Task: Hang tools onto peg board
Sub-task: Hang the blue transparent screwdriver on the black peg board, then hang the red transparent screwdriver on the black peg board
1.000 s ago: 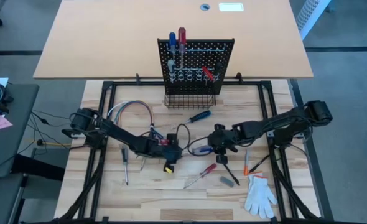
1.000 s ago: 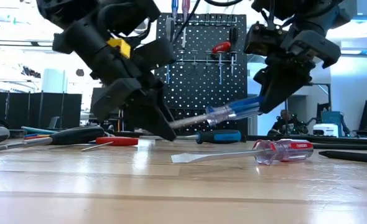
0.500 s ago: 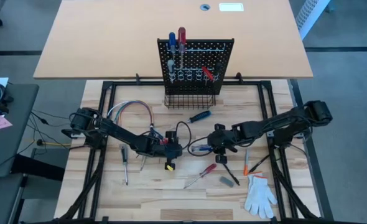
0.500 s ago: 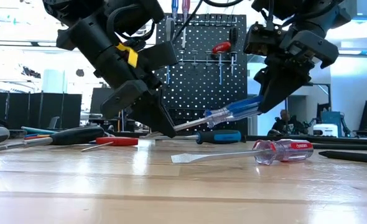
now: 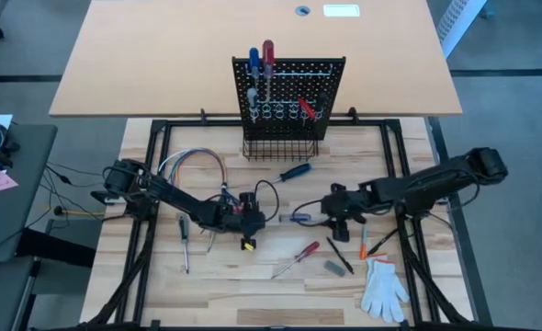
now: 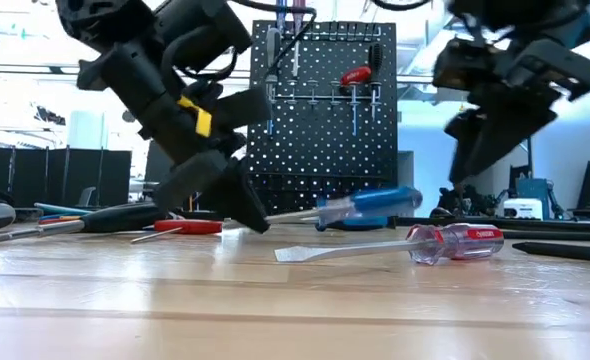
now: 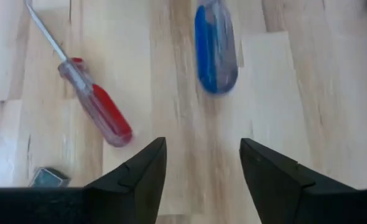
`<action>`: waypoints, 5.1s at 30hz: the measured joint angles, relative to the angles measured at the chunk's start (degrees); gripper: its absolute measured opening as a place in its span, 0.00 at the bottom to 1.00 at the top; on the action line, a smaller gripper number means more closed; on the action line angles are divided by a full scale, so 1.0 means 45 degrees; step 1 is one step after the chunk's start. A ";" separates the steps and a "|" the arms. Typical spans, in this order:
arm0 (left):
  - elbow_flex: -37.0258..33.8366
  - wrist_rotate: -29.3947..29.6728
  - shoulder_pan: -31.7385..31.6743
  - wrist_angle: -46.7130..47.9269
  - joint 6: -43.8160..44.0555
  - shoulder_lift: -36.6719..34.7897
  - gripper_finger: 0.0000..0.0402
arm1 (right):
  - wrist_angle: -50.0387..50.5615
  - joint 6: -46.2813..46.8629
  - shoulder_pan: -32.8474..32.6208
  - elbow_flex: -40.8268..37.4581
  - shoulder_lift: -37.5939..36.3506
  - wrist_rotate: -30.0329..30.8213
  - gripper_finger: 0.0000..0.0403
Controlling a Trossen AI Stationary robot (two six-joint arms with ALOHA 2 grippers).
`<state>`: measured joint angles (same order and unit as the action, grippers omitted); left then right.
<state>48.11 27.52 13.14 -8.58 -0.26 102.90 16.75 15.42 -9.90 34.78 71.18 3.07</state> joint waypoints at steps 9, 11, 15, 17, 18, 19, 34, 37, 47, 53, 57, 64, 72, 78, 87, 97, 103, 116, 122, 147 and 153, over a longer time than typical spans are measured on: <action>-0.1840 0.0280 -0.0554 -0.6180 -0.0467 -0.2472 0.01 | -1.0187 0.0364 -0.1606 -0.3889 0.0213 0.3468 0.53; -0.1913 0.0140 -0.0929 -0.8060 -0.1021 -0.2899 0.01 | -1.2073 -0.0179 -0.1776 -0.4069 0.0761 0.3895 0.53; -0.1407 -0.0600 -0.1950 -1.0949 -0.1591 -0.3261 0.01 | -1.4147 -0.1436 -0.1761 -0.4054 0.1708 0.3943 0.53; -0.0811 -0.1032 -0.2538 -1.1379 -0.1802 -0.3264 0.01 | -1.4404 -0.1599 -0.1674 -0.4004 0.2097 0.3949 0.53; -0.0435 -0.1431 -0.2868 -1.1372 -0.1936 -0.3252 0.01 | -1.4392 -0.1631 -0.1621 -0.4007 0.2237 0.3953 0.53; -0.0066 -0.1820 -0.3203 -1.1270 -0.2002 -0.3239 0.01 | -1.4416 -0.1627 -0.1576 -0.4016 0.2385 0.3963 0.53; 0.4866 -0.1898 -0.6201 -0.9498 0.0502 -0.2020 0.01 | -1.4568 -0.1877 -0.1435 -0.4006 0.3011 0.3947 0.53; 0.5396 -0.1640 -0.6365 -0.9384 0.0568 -0.1559 0.01 | -1.4566 -0.1884 -0.1435 -0.4006 0.3011 0.3938 0.53; 0.5606 0.0047 -0.6602 -0.8922 -0.0363 -0.1129 0.01 | -1.4526 -0.1904 -0.1435 -0.4006 0.3006 0.3924 0.53; 0.5597 0.0366 -0.6881 -0.8907 -0.0183 -0.1032 0.01 | -1.4497 -0.1904 -0.1435 -0.4006 0.3006 0.3919 0.53; 0.5582 0.0397 -0.7095 -0.8690 0.0234 -0.0964 0.01 | -1.4498 -0.1899 -0.1435 -0.4006 0.3006 0.3919 0.53; 0.5582 0.0363 -0.7369 -0.8221 0.0537 -0.0978 0.01 | -1.4503 -0.1875 -0.1435 -0.4006 0.3006 0.3914 0.53; 0.5582 0.0385 -0.7425 -0.7642 0.0724 -0.0988 0.02 | -1.4503 -0.1875 -0.1435 -0.4006 0.3006 0.3914 0.53; 0.5582 0.0375 -0.7420 -0.7333 0.1326 -0.0998 0.05 | -1.4501 -0.1870 -0.1435 -0.4006 0.3006 0.3909 0.53; 0.5582 0.0385 -0.7402 -0.6511 0.2187 -0.0998 0.14 | -1.4498 -0.1875 -0.1435 -0.4006 0.3006 0.3909 0.53; 0.5582 0.0385 -0.6927 -0.5947 0.1493 -0.0998 0.32 | -1.4415 -0.1870 -0.1432 -0.4006 0.3006 0.3909 0.53; 0.5582 0.0309 -0.6427 -0.4849 0.0407 -0.0973 0.42 | -1.4190 -0.1846 -0.1433 -0.4006 0.3006 0.3909 0.53; 0.5572 0.2513 -0.4917 -0.3300 -0.2419 -0.0973 0.43 | -1.4197 -0.1768 -0.1433 -0.4006 0.3006 0.3909 0.53; 0.5551 0.4087 -0.3169 -0.2753 -0.4855 -0.0973 0.43 | -1.4197 -0.1762 -0.1432 -0.4006 0.3006 0.3909 0.53; -0.2500 0.2384 0.0381 -0.1469 -0.0815 -0.4022 0.43 | -0.3998 -0.4109 -0.1931 0.0508 0.3454 -0.0001 0.53; -0.2490 0.1590 0.0388 -0.2856 -0.0859 -0.3200 0.43 | -0.4865 -0.4480 -0.1936 0.0647 0.4840 -0.0142 0.52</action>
<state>36.91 34.68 14.88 -21.44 -4.13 88.50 -5.14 -4.74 -18.61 37.69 92.96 2.44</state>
